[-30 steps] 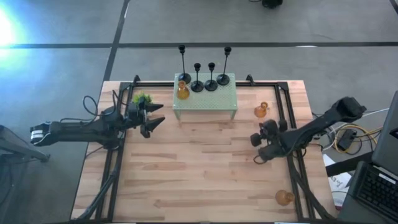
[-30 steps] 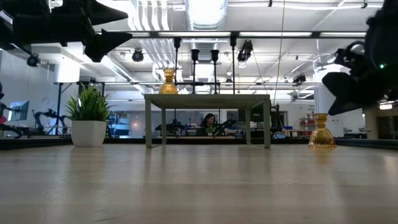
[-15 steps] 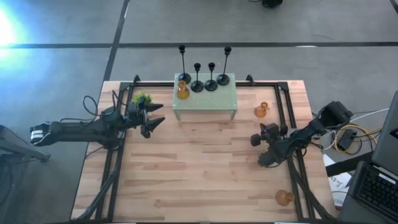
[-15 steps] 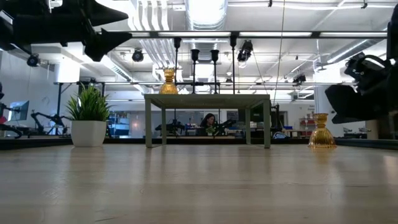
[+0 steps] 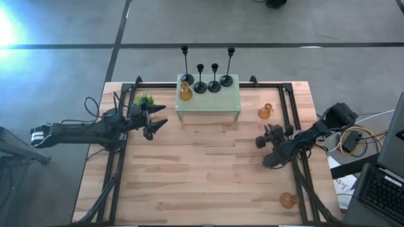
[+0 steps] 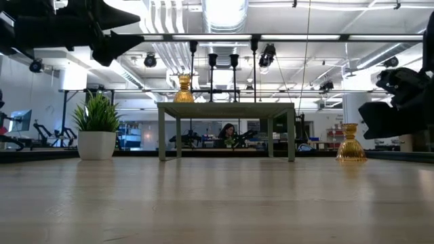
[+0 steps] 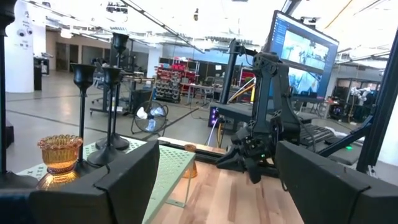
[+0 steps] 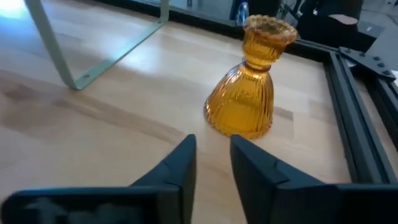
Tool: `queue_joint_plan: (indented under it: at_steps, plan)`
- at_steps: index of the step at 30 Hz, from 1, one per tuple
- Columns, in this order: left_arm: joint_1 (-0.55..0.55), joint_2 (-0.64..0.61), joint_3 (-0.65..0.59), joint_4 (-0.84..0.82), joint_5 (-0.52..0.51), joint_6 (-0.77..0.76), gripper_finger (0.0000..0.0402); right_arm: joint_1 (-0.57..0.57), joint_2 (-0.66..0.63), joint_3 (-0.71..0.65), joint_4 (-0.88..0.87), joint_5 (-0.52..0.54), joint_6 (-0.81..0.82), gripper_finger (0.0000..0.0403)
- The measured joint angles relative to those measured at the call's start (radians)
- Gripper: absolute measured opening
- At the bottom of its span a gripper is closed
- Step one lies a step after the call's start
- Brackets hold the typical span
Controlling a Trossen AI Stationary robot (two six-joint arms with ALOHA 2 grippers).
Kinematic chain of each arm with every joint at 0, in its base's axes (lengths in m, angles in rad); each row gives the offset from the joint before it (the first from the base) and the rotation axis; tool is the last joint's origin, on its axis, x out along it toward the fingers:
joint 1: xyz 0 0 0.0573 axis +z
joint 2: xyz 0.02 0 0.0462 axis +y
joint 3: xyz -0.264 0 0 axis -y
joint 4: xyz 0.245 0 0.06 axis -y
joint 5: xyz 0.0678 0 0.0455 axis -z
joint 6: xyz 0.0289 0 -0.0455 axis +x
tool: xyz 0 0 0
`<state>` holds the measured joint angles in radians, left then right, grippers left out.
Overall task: Pick & Place candle stick holders
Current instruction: Put the top orange glass candle holder on the shelf aligned with the other orange glass candle holder
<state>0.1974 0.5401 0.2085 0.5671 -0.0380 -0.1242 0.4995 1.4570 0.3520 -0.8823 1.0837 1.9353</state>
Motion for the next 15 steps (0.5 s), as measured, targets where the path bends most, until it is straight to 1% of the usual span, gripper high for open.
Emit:
queue_joint_plan:
  at_steps: [5, 12, 15]
  plan:
    - [0.000, 0.012, 0.000, -0.002, -0.010, 0.078, 0.0326, -0.037, -0.002, -0.026, 0.054, 0.055, 0.002, 0.0144]
    - [0.000, 0.017, -0.001, -0.002, -0.014, 0.151, 0.0326, -0.121, -0.001, -0.027, 0.126, 0.072, -0.062, 0.0212]
    - [0.001, 0.018, -0.001, -0.002, -0.016, 0.155, 0.0326, -0.159, -0.001, -0.027, 0.169, 0.129, -0.094, 0.0234]
